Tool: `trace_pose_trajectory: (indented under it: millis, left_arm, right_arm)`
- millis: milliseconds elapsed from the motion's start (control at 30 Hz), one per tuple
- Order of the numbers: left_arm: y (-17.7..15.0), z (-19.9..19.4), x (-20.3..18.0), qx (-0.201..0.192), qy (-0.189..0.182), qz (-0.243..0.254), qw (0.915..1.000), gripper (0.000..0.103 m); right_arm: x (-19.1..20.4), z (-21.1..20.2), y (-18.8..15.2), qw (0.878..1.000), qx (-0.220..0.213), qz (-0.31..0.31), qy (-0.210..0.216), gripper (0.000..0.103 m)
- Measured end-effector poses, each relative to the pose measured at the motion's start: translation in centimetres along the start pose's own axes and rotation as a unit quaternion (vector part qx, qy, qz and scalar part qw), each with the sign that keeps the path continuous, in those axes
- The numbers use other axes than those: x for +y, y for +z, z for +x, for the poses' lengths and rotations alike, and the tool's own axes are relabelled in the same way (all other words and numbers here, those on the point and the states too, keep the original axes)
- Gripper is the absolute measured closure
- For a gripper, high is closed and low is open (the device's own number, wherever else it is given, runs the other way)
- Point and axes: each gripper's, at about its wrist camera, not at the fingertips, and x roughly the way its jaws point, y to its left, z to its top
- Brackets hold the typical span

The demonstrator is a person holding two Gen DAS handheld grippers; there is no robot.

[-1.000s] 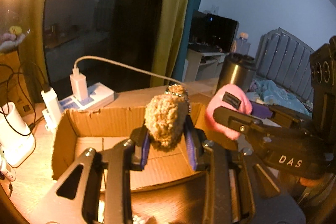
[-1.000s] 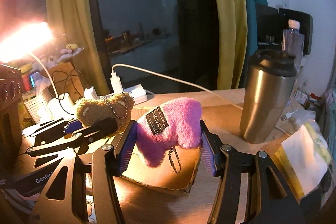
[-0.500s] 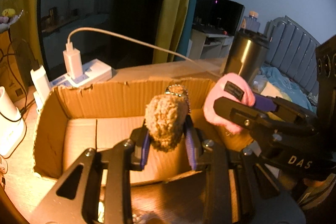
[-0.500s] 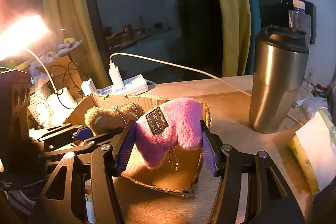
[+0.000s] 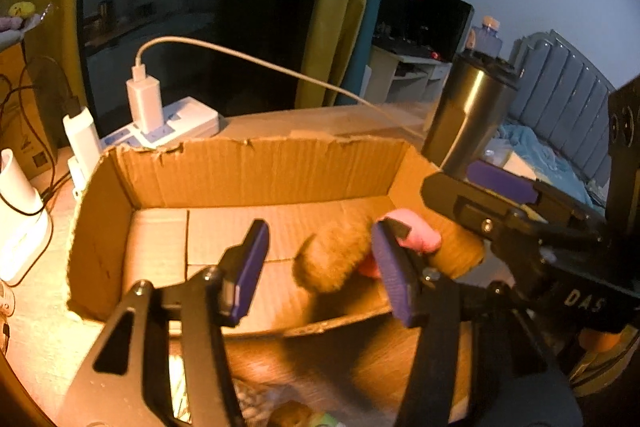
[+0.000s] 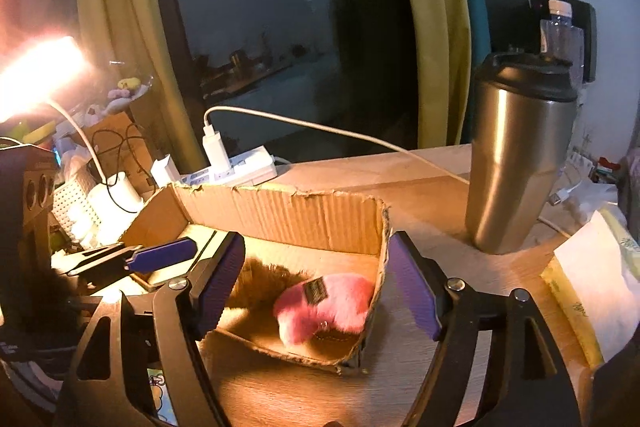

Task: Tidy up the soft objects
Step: 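Open the right tool over the box while the left releases the bear inside, then move both tools back from the box toward the remaining items on the cloth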

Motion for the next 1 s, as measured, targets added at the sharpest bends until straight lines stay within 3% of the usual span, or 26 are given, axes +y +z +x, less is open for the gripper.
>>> trace_pose_trajectory:
  millis: [867, 1000]
  left_arm:
    - [-0.3, -9.0, 0.3, -0.073, 0.003, -0.001, 0.9973, 0.047]
    - [-0.5, -10.5, 0.8, -0.088, 0.008, -0.006, 0.9961, 0.031]
  right_arm:
    - [4.0, -7.4, 0.8, 0.998, -0.053, -0.029, -0.022, 0.026]
    - [4.7, -8.5, 0.6, 0.998, -0.056, -0.033, -0.024, 0.026]
